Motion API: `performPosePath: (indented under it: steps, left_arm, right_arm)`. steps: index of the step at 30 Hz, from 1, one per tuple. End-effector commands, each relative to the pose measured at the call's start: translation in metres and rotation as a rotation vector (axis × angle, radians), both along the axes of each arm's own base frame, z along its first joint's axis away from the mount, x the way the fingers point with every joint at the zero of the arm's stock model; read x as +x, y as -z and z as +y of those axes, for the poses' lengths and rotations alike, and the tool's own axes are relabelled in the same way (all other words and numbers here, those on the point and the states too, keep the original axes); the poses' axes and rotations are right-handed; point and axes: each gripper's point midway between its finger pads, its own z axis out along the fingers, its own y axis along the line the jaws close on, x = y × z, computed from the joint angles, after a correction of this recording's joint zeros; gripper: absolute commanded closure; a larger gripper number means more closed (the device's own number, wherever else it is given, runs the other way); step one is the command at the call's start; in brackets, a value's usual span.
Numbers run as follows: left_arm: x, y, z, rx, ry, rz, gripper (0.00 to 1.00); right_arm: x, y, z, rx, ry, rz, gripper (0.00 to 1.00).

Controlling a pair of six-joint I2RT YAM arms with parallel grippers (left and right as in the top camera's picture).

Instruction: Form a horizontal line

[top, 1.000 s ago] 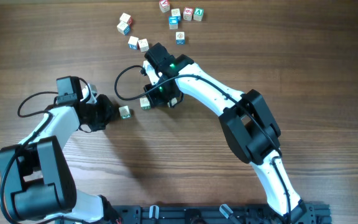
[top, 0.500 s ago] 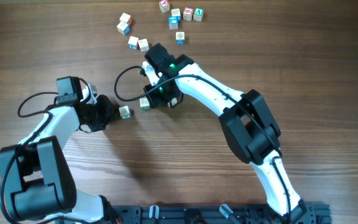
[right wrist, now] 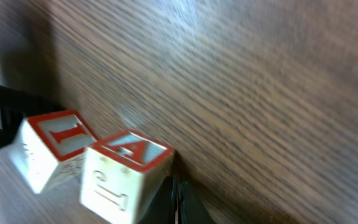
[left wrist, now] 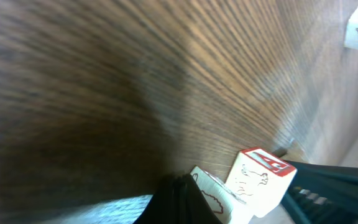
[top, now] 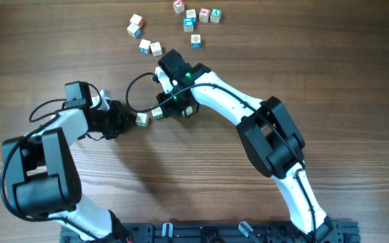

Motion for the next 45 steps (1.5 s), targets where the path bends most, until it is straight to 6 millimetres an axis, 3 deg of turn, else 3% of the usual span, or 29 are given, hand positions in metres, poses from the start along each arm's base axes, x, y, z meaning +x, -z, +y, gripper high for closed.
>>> performPosePath:
  steps: [1, 9, 19, 22, 25, 29, 32, 35, 39, 45]
  left_arm:
    - [-0.024, 0.034, 0.0, 0.033, 0.005, 0.112, 0.96]
    - [-0.024, 0.03, -0.008, -0.005, 0.019, 0.104, 0.96]
    - [-0.024, 0.031, -0.007, 0.006, 0.019, 0.107, 0.96]
    - [-0.025, 0.033, -0.003, 0.022, 0.012, 0.112, 0.96]
    - [-0.026, 0.037, 0.007, 0.063, -0.009, 0.127, 0.96]
    - [-0.026, 0.039, 0.019, 0.074, -0.042, 0.131, 0.96]
    - [-0.026, 0.039, 0.029, 0.073, -0.075, 0.132, 0.96]
    - [-0.03, 0.043, 0.056, 0.113, -0.148, 0.156, 0.96]
    - [-0.049, 0.049, 0.096, 0.147, -0.272, 0.23, 0.96]
    - [-0.079, 0.049, 0.122, 0.099, -0.392, 0.331, 0.96]
  right_arm:
    - [-0.008, -0.002, 0.002, 0.026, -0.005, 0.031, 0.96]
    - [-0.019, -0.009, 0.012, 0.096, -0.035, 0.094, 0.95]
    - [-0.022, -0.003, 0.002, 0.039, -0.001, 0.114, 0.96]
    - [-0.018, 0.004, -0.011, -0.037, 0.029, 0.092, 0.95]
    - [-0.016, 0.012, -0.031, -0.146, 0.098, 0.086, 0.95]
    - [-0.036, 0.012, -0.035, -0.159, 0.079, 0.175, 0.96]
    - [-0.056, 0.007, -0.028, -0.119, 0.054, 0.266, 0.96]
    - [-0.067, 0.003, -0.021, -0.089, 0.035, 0.312, 0.96]
    - [-0.073, 0.0, -0.007, -0.051, 0.006, 0.309, 0.96]
    - [-0.072, -0.002, 0.015, -0.007, -0.035, 0.237, 0.96]
